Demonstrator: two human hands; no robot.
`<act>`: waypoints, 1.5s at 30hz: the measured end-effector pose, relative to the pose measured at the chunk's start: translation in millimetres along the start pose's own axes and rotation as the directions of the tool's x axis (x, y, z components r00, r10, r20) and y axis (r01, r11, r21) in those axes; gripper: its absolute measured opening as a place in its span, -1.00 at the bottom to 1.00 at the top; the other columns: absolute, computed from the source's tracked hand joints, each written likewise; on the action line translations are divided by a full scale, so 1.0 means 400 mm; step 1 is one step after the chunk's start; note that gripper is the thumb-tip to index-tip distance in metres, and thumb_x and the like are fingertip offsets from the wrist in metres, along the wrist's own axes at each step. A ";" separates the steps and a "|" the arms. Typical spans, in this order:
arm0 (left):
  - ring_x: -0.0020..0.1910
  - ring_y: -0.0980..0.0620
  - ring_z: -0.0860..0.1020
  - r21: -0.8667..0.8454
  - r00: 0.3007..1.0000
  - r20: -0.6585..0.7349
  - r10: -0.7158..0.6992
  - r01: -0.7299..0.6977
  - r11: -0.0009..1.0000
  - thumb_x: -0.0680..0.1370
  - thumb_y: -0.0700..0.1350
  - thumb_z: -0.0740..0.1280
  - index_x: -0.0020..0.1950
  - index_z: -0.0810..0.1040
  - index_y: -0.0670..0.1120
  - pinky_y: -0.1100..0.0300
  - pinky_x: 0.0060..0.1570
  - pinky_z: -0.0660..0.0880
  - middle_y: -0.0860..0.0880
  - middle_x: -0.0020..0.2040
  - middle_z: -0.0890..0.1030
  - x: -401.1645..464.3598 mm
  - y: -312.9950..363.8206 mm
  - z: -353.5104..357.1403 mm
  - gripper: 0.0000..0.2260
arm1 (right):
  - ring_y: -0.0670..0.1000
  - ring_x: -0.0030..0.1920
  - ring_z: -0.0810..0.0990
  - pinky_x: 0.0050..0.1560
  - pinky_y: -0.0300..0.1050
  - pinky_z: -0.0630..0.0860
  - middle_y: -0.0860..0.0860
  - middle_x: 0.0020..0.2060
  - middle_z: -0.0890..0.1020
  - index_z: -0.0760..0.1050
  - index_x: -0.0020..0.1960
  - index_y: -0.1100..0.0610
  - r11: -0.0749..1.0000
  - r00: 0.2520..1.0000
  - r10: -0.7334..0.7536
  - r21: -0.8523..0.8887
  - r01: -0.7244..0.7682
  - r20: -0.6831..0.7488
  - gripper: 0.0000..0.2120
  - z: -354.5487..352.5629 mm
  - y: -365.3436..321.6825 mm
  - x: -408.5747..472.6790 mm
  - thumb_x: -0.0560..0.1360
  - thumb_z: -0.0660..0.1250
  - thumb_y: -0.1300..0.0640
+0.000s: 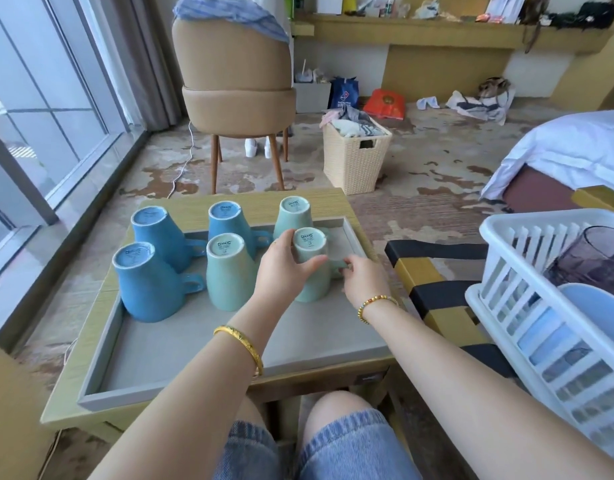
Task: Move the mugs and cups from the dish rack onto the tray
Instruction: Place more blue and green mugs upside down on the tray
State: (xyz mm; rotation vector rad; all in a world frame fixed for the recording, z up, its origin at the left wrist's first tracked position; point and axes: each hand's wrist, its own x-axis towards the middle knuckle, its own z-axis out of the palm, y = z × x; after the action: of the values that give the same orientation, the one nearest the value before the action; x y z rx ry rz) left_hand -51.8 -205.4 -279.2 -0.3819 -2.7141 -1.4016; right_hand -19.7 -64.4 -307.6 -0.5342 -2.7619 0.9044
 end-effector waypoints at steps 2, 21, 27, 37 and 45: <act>0.17 -0.04 0.48 0.024 1.000 0.004 0.000 0.000 1.000 0.41 0.05 0.44 0.25 0.40 -0.09 0.15 0.09 0.41 -0.05 0.16 0.56 0.008 0.006 0.000 -0.51 | 0.23 -0.01 0.61 -0.05 -0.03 0.55 0.22 -0.04 0.65 0.52 0.15 0.19 1.000 1.000 -0.003 0.018 0.003 0.002 -0.74 0.004 -0.002 0.006 0.56 0.12 0.25; 0.31 -0.15 0.35 0.416 0.956 -0.128 0.264 -0.190 0.889 0.61 -0.03 0.14 0.37 0.36 -0.15 0.01 0.22 0.31 -0.17 0.29 0.48 -0.012 0.005 -0.169 -0.63 | 0.12 0.31 0.40 0.18 -0.12 0.34 0.12 0.34 0.36 0.28 0.42 0.11 0.973 0.990 -0.085 0.203 0.107 -0.115 -0.60 -0.034 -0.099 -0.035 0.62 0.03 0.07; 0.33 -0.20 0.29 0.541 0.998 -0.009 -0.062 0.057 0.839 0.55 0.01 0.18 0.35 0.33 -0.13 -0.05 0.25 0.33 -0.20 0.34 0.36 -0.001 -0.043 -0.237 -0.60 | 0.15 0.39 0.31 0.31 0.00 0.32 0.15 0.42 0.25 0.00 0.52 0.11 0.974 0.986 -0.150 0.185 0.133 0.077 -0.33 -0.028 -0.195 -0.036 0.54 0.21 -0.08; 0.18 -0.17 0.44 0.449 0.994 0.038 -0.107 0.078 0.890 0.50 0.00 0.33 0.34 0.34 -0.10 0.09 0.01 0.40 -0.15 0.29 0.42 -0.009 -0.063 -0.235 -0.54 | 0.12 0.46 0.25 0.37 0.02 0.29 0.09 0.52 0.14 -0.23 0.53 0.11 0.981 0.991 -0.092 0.181 0.073 0.100 -0.05 -0.014 -0.190 -0.019 0.45 0.40 0.03; 0.19 -0.15 0.44 0.445 0.993 0.039 -0.111 0.082 0.892 0.52 0.00 0.30 0.37 0.29 -0.09 0.09 0.01 0.42 -0.14 0.32 0.38 -0.011 -0.062 -0.227 -0.54 | 0.08 0.49 0.20 0.41 -0.03 0.23 0.07 0.53 0.11 -0.13 0.53 0.12 0.976 0.988 -0.127 0.189 0.108 0.090 -0.08 -0.010 -0.174 -0.017 0.43 0.42 0.02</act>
State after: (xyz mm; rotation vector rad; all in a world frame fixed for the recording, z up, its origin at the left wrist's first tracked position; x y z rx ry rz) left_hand -58.8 -293.6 -246.4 -0.2619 -3.0226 -0.7486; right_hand -31.9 -117.0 -263.0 -0.2980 -2.7252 1.1723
